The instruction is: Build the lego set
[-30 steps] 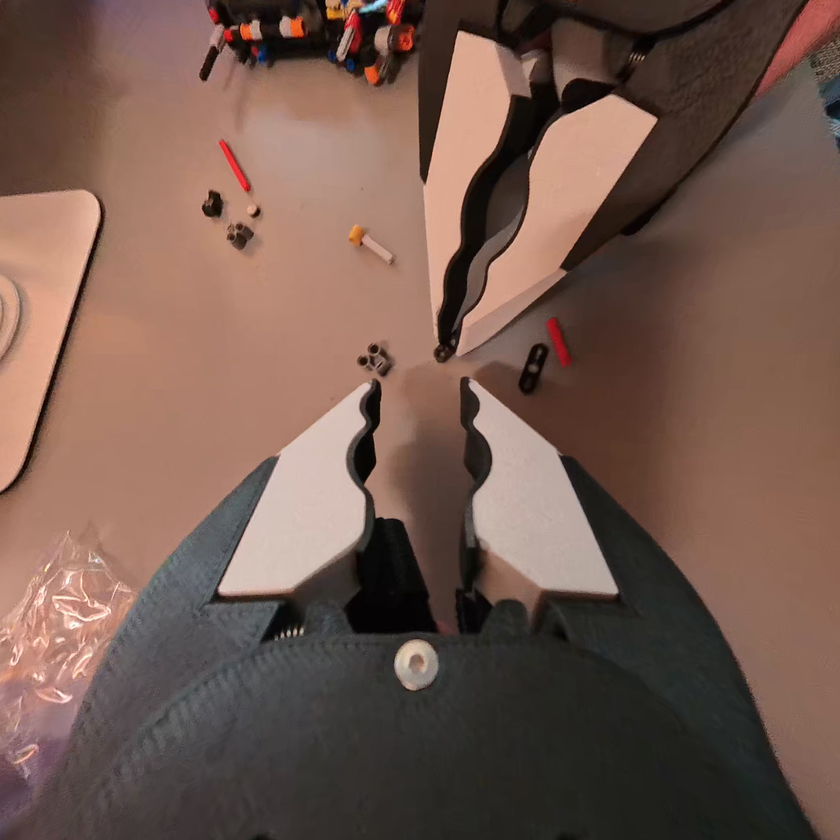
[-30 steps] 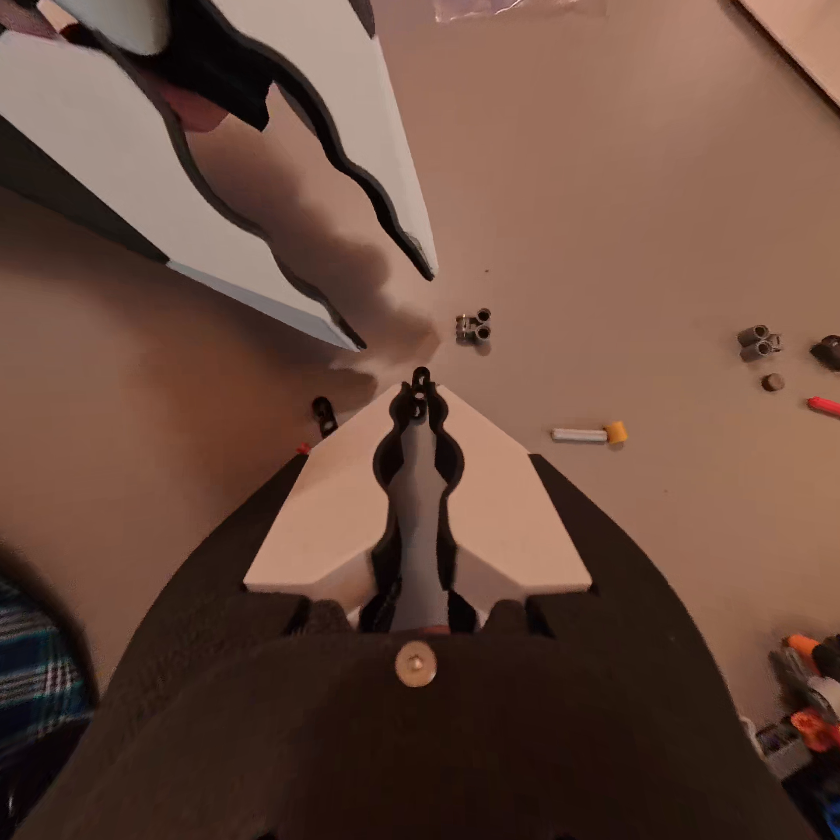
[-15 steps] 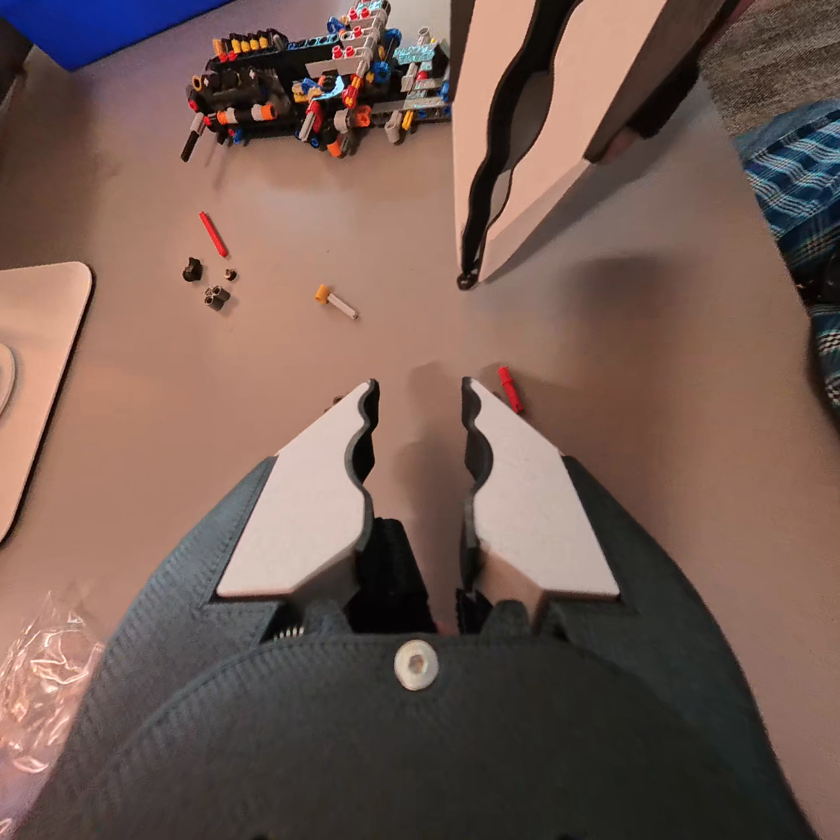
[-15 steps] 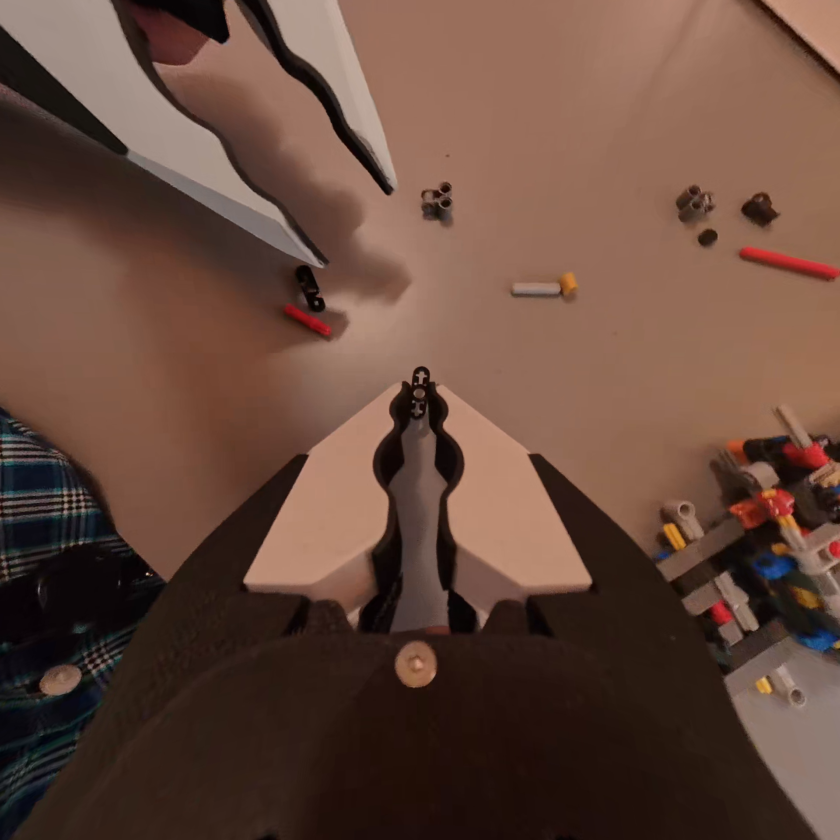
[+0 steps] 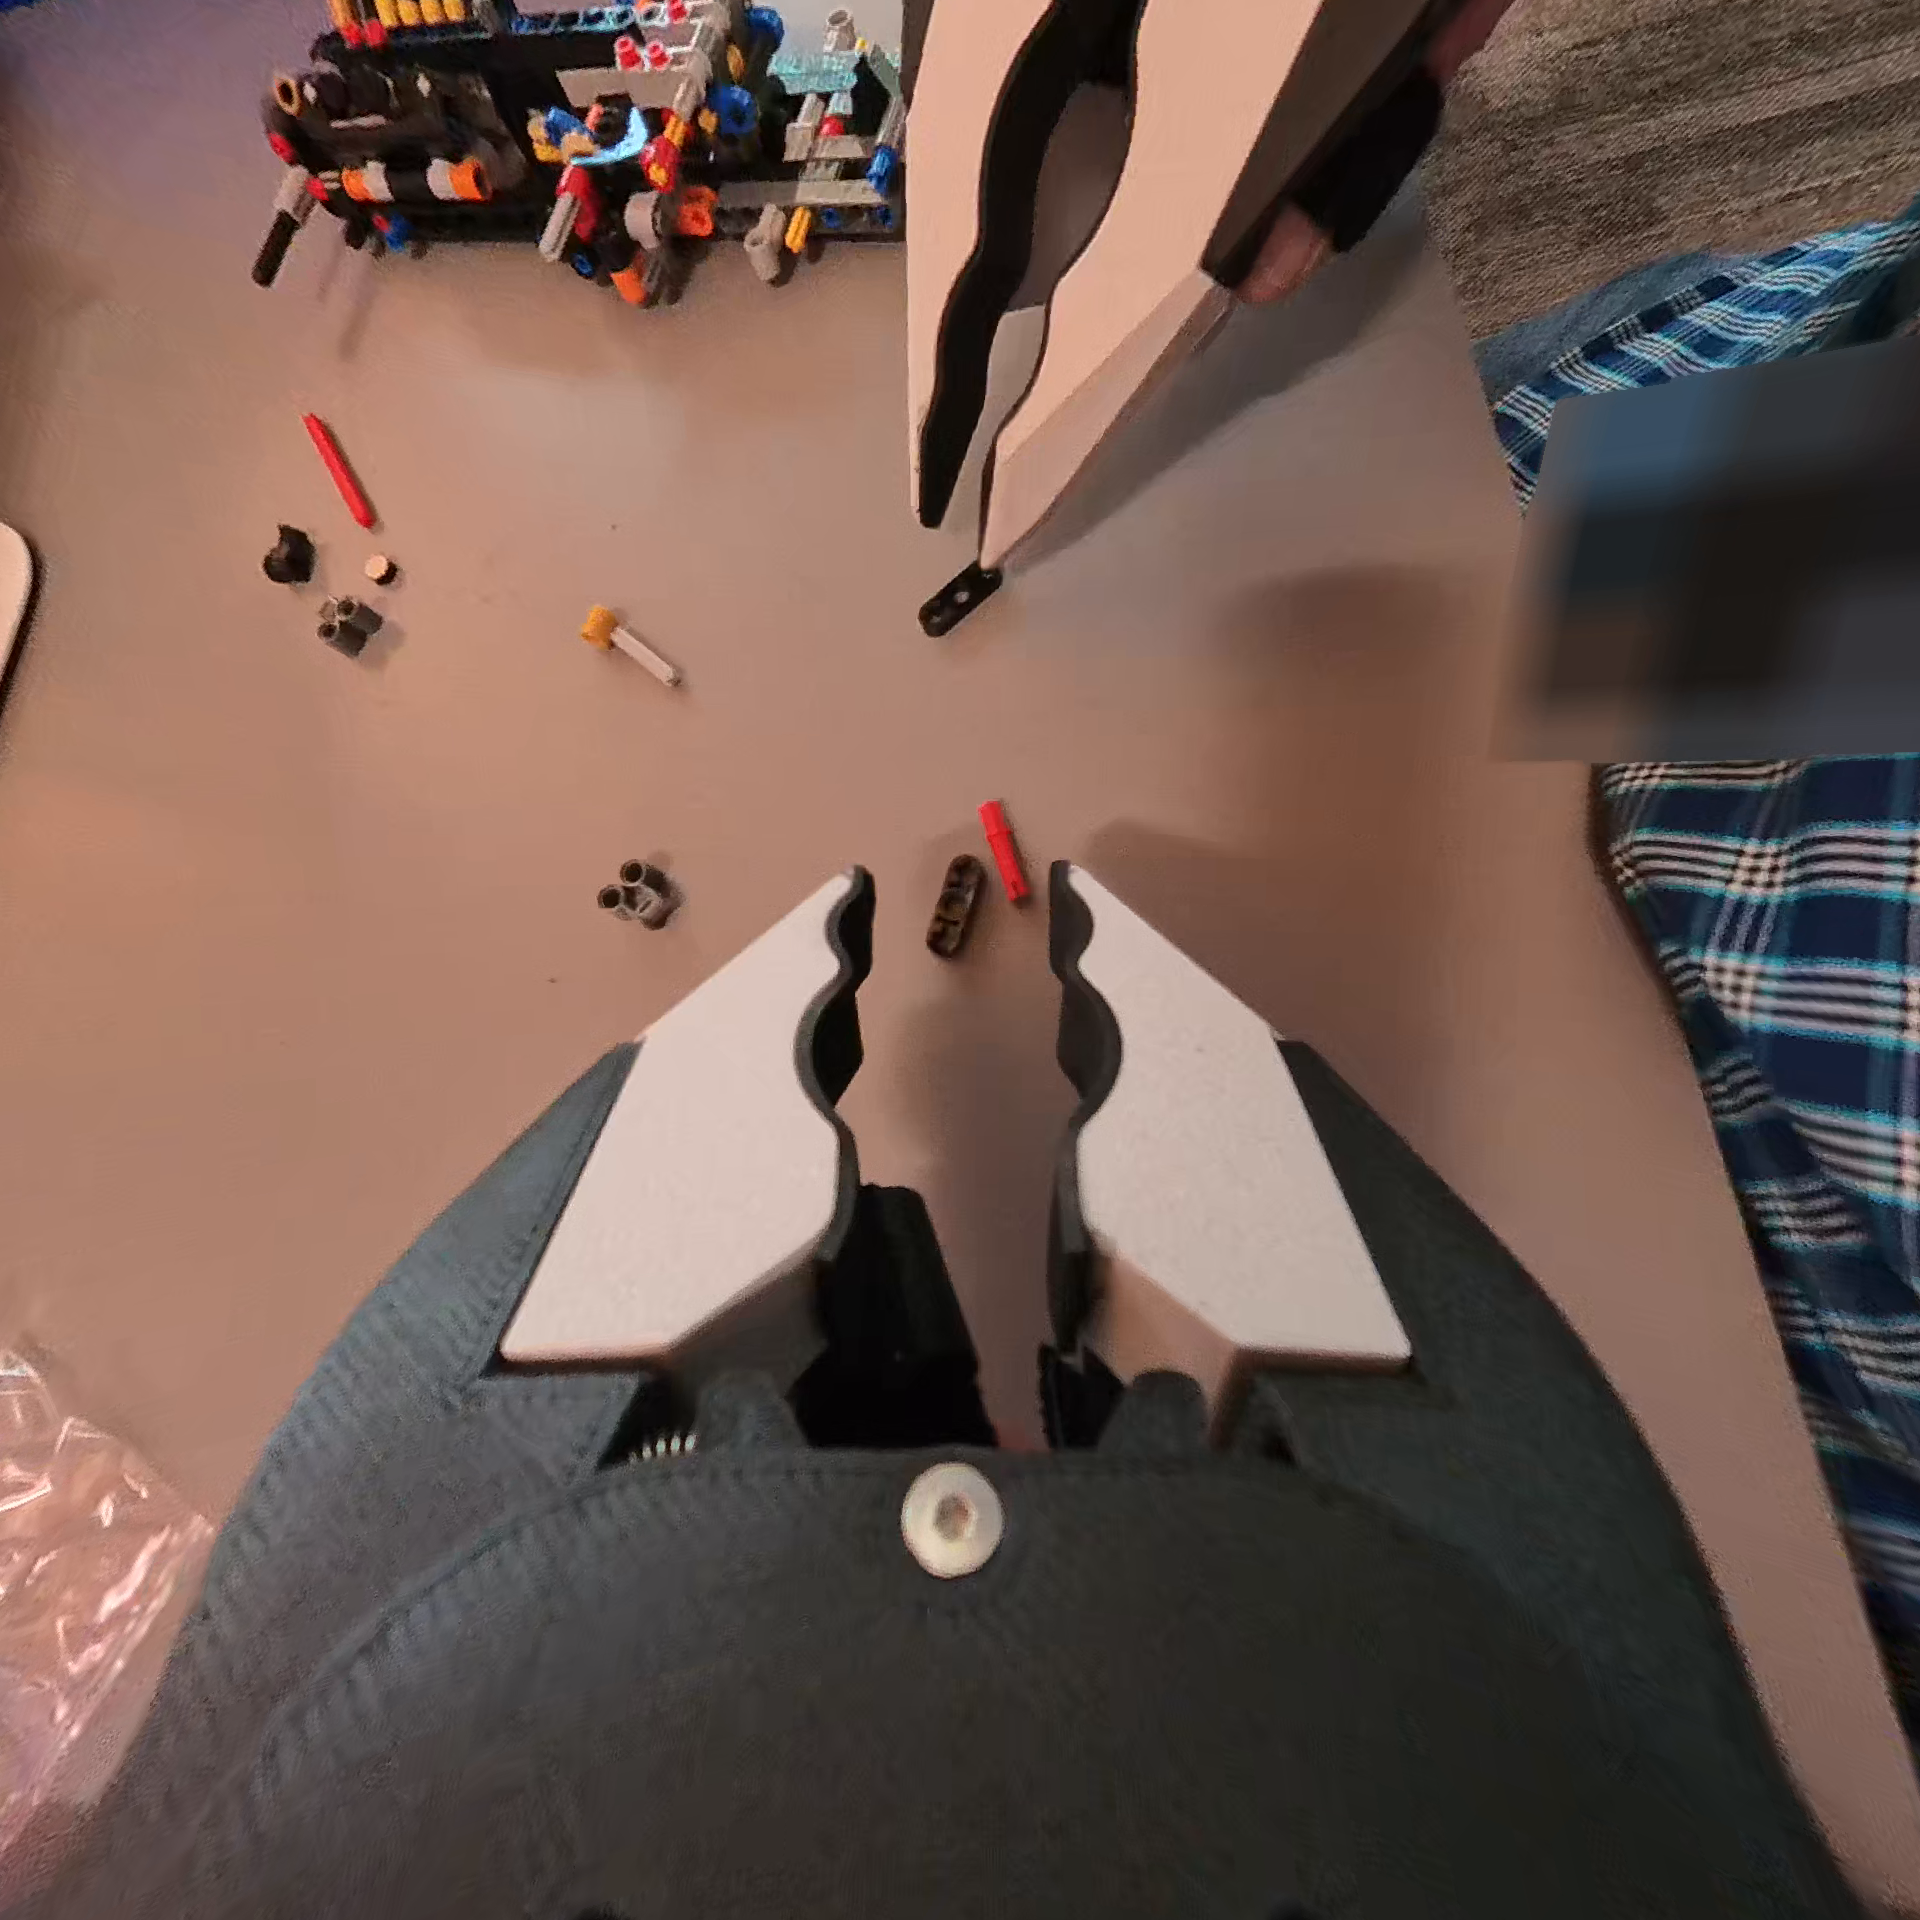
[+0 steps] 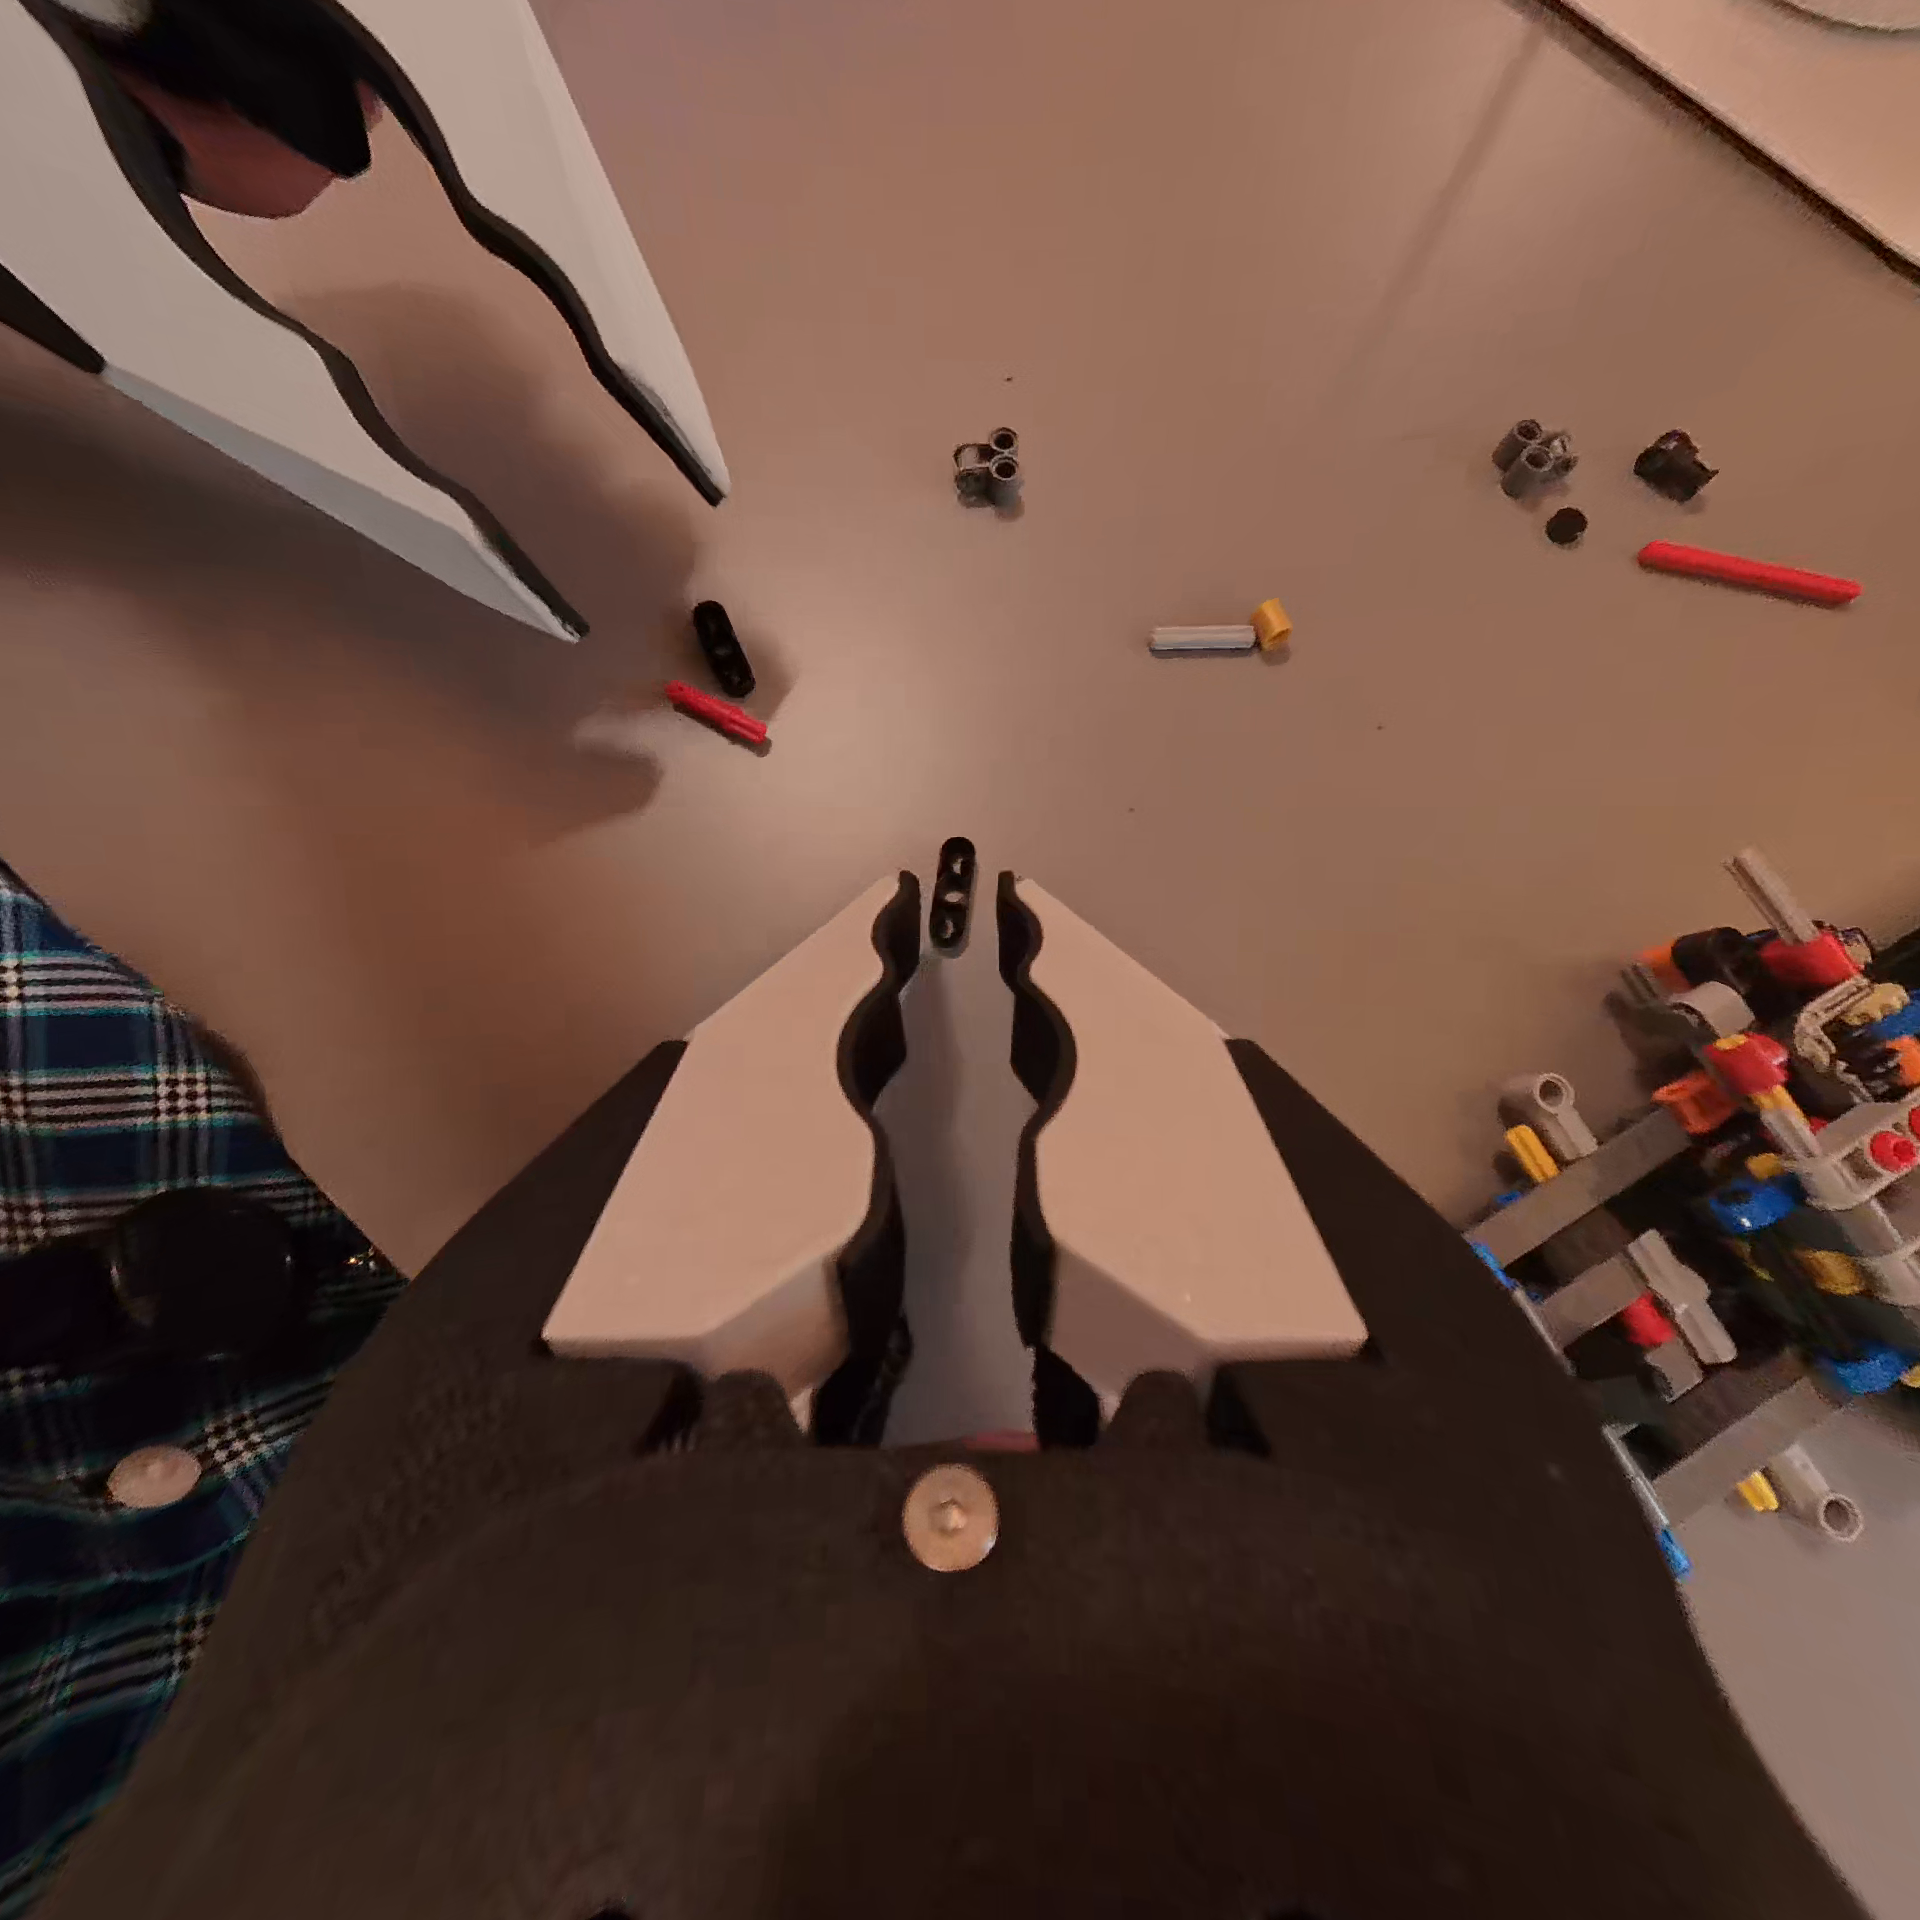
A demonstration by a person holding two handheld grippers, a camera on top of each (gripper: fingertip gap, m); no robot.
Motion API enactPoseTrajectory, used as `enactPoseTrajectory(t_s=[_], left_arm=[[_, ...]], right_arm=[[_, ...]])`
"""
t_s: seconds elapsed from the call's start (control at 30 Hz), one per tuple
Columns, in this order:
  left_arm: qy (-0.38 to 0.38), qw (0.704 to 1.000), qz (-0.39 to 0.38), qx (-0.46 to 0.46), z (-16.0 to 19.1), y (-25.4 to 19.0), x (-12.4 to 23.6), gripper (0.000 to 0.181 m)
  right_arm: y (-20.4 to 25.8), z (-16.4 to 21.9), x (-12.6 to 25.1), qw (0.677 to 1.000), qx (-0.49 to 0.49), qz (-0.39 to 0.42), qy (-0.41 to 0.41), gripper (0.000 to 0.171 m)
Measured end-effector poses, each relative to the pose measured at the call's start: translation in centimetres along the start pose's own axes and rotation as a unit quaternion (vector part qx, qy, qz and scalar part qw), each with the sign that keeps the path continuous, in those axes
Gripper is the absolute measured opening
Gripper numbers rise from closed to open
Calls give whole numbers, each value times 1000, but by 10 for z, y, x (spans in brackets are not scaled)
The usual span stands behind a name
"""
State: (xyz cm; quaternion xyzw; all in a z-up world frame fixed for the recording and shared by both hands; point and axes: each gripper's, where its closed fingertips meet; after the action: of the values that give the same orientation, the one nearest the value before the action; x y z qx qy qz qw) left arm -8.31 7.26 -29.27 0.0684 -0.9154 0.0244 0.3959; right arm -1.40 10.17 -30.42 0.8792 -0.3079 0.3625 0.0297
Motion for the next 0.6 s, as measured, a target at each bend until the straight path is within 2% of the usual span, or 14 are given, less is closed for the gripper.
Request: enactPoseTrajectory(t_s=[0.23, 0.6], left_arm=[[41, 999, -17, -27, 6, -8, -15, 22], [73, 995, -47, -48, 6, -2, -30, 3]], right_arm=[[16, -1, 4, 999, 26, -20, -13, 12], [11, -5, 1, 999, 28, -2, -24, 16]])
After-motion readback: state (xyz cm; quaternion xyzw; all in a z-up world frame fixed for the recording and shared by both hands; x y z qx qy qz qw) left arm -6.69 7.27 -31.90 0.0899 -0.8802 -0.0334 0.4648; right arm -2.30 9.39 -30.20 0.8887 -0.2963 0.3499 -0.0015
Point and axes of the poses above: each gripper's, where its closed fingertips meet, x back along the fingers, z out of its underside, y = z × x across the jaws, and after that the axes turned 14 degrees about z, right-handed
